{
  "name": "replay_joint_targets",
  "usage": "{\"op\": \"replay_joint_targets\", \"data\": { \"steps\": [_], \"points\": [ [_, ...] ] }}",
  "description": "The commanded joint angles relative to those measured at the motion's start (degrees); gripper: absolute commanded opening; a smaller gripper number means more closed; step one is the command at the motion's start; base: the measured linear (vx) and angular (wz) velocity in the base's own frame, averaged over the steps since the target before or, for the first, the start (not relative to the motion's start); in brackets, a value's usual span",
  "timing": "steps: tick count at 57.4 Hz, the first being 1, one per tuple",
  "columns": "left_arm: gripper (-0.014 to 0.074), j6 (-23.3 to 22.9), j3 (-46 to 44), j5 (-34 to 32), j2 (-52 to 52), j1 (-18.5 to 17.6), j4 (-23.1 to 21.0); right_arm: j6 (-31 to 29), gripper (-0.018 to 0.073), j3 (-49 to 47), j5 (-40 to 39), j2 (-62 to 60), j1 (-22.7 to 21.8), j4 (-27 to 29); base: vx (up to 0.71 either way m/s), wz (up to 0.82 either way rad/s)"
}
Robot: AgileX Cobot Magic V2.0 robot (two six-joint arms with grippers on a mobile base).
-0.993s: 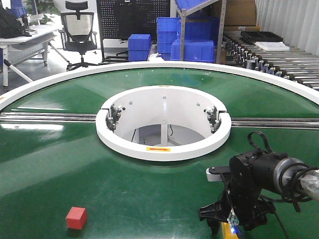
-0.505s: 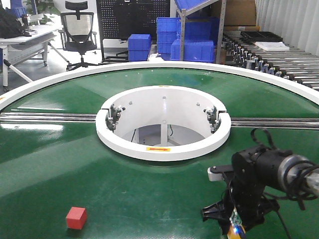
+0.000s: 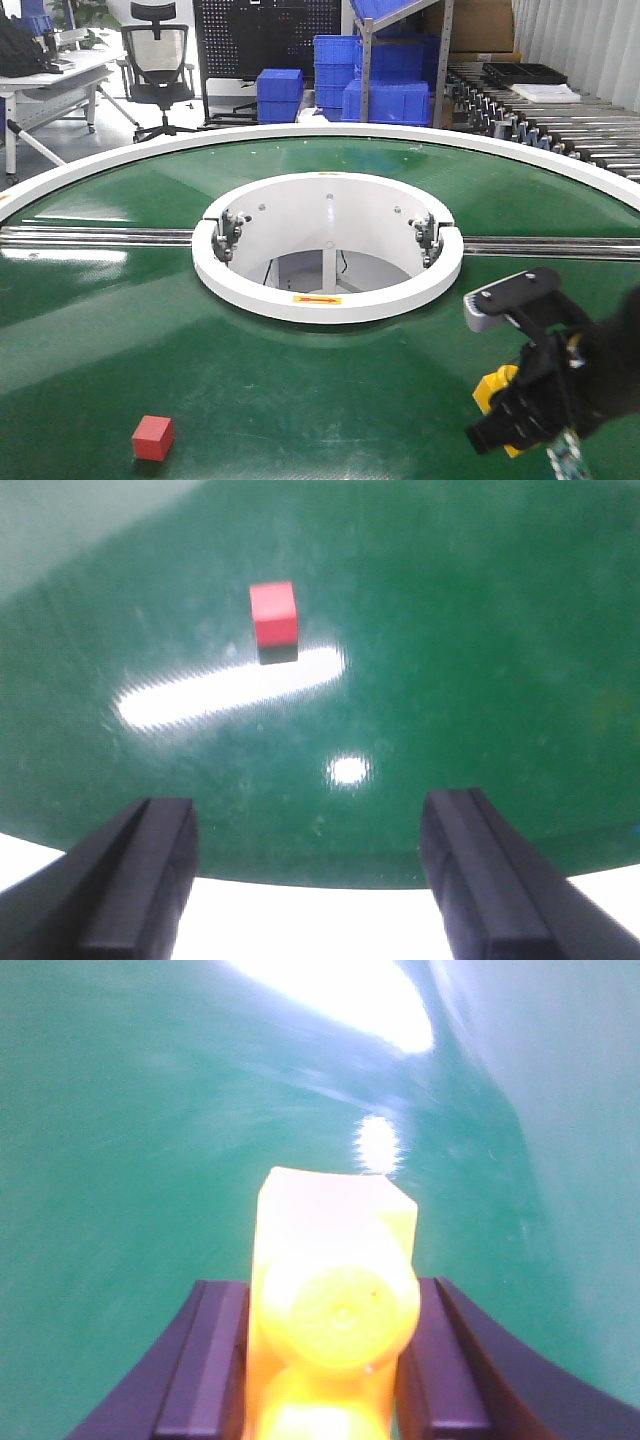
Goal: Pick red and yellow blocks into blue bin
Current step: 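Lift the yellow brick off the table with the right gripper, then lower the left gripper onto the red cube, close and lift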
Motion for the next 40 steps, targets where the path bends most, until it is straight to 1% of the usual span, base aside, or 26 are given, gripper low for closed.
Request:
{"op": "replay_joint_targets", "data": {
  "steps": [1, 3, 8, 15, 20, 28, 36, 40],
  "points": [
    [0.0572, 0.1, -2.3, -5.1, 4.8, -0.5, -0.5, -6.7, 0.0146, 1.7, -3.5, -6.4, 0.0, 3.9, 0.00, 0.00],
    [0.0572, 0.1, -3.1, -4.9, 7.1, -0.5, -0.5, -7.9, 0.0148, 2.5, -3.5, -7.6, 0.0, 5.0, 0.00, 0.00],
    [0.0572, -0.1, -5.6, -3.3, 12.3, -0.5, -0.5, -8.2, 0.0157, 3.6, -3.0, -9.1, 0.0, 6.5, 0.00, 0.00],
    [0.0572, -0.3, -10.7, 0.1, 20.3, -0.5, -1.3, -7.4, 0.0193, 3.7, -1.8, -9.5, 0.0, 6.7, 0.00, 0.00],
    [0.0573, -1.5, -14.2, -0.3, 25.9, -0.5, -1.2, -7.2, 0.0236, 3.7, -2.0, -9.5, 0.0, 6.6, 0.00, 0.00],
    [0.0578, -1.6, -20.5, -0.4, 35.7, -0.3, -1.2, -7.0, 0.0299, 3.7, -2.5, -9.5, 0.0, 6.6, 0.00, 0.00],
    [0.0578, -1.8, -26.9, -0.7, 45.1, -0.2, -1.2, -7.0, 0.0297, 3.7, -1.6, -9.5, 0.0, 6.4, 0.00, 0.00],
    [0.0578, -2.0, -30.2, -0.6, 49.9, 0.6, -1.2, -7.0, 0.0294, 3.7, -1.6, -9.5, 0.0, 6.4, 0.00, 0.00]
  ]
}}
